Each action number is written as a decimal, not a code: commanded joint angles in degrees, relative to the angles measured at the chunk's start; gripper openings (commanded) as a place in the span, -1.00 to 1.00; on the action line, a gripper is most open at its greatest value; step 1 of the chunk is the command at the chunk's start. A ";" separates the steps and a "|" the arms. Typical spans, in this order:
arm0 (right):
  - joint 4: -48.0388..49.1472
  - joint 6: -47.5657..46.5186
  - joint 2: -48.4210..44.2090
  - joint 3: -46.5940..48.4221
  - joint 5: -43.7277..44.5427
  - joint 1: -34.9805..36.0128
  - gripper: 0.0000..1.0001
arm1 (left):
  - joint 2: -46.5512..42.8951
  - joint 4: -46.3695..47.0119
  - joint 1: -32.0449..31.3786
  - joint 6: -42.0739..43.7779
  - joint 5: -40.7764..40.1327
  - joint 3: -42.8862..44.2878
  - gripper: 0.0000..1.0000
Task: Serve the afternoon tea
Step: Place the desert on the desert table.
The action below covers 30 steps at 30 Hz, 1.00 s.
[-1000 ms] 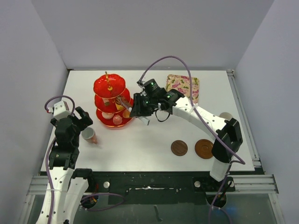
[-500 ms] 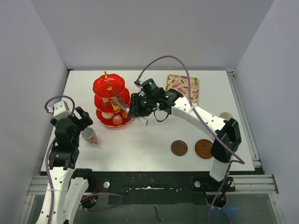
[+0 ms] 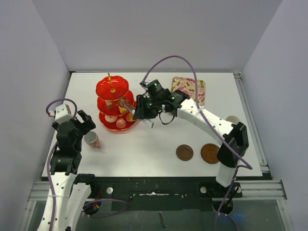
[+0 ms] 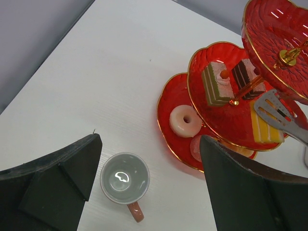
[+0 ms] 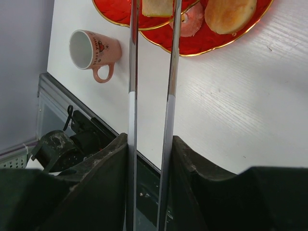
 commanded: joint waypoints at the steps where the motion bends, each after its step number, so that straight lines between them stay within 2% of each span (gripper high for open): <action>1: 2.46 -1.19 0.75 3.84 -1.12 0.52 -0.35 | -0.60 3.05 -0.02 0.19 0.49 0.63 0.63; 18: 3.67 -0.96 -1.34 3.39 -1.18 0.20 -0.30 | -0.57 3.05 -0.03 0.16 0.49 0.63 0.63; 30: 7.00 0.04 -6.14 -1.88 -2.74 -0.28 -0.32 | -0.29 2.96 -0.03 0.16 0.57 0.63 0.63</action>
